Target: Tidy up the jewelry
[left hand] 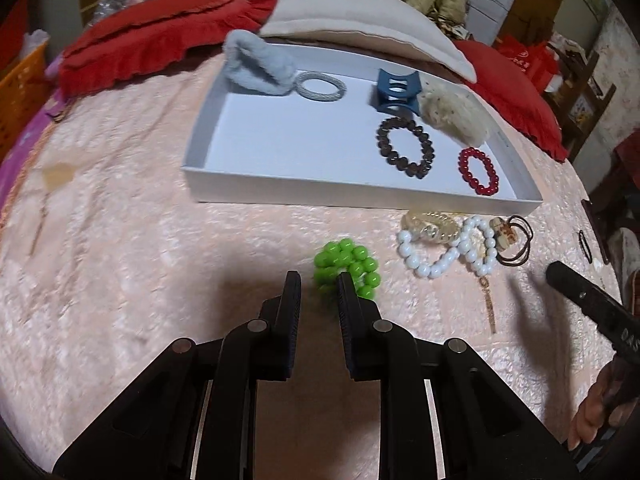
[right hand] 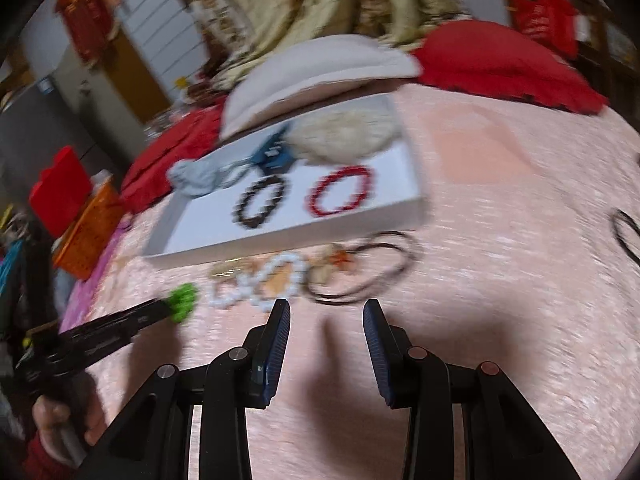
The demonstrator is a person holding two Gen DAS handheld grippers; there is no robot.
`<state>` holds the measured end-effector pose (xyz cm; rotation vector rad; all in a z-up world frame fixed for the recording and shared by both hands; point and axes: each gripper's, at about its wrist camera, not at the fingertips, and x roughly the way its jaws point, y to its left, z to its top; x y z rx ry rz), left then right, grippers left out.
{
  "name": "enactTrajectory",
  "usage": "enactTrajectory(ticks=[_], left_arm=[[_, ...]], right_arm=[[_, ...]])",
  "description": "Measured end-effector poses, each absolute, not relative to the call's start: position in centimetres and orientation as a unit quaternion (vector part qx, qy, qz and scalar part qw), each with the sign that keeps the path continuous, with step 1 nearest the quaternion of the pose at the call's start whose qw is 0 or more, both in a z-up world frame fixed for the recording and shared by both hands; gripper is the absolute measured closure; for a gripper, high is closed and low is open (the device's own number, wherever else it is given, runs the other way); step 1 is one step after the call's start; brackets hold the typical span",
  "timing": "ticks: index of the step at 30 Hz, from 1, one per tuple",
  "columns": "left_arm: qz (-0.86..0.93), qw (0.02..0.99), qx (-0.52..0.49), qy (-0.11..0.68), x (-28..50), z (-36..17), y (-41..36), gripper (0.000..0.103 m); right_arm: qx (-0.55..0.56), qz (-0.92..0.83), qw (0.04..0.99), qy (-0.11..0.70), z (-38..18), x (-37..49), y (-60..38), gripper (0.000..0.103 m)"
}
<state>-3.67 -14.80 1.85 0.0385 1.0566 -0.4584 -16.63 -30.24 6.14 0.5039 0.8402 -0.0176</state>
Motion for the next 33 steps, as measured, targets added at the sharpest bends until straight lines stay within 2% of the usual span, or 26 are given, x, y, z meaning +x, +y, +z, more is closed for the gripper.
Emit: enactTrajectory(ticks=[7,13,20,21,22,23,33], left_arm=[[-0.245,0.828,-0.004,0.504,-3.4,1.4,-15.0,0.088],[-0.253,0.821,-0.03,0.511,-3.2,0.9,-14.0,0.09],[-0.253,0.826,-0.021,0.503,-3.5,1.0,-14.3,0.092],[-0.255,0.824,-0.024,0.505,-3.6,1.0,-14.3,0.095],[-0.256,0.822,-0.026,0.507,-3.6,0.9,-14.3,0.095],[-0.255,0.823,-0.028,0.507,-3.7,1.0,-14.3,0.095],[-0.257,0.839,-0.041,0.477,-5.6,4.5,-12.0,0.095]], right_arm=[[0.219,0.066,0.885,0.406,7.0,-11.8,-26.3,0.069],[0.188,0.072,0.873,0.444,5.4,-7.7,-24.6,0.071],[0.176,0.062,0.871,0.455,4.5,-6.8,-23.9,0.071],[0.176,0.062,0.87,0.456,4.6,-6.8,-23.8,0.076],[0.176,0.066,0.868,0.459,4.6,-6.8,-23.7,0.09],[0.175,0.071,0.865,0.465,4.6,-6.7,-23.4,0.093],[0.179,0.082,0.882,0.427,7.8,-9.2,-22.6,0.094]])
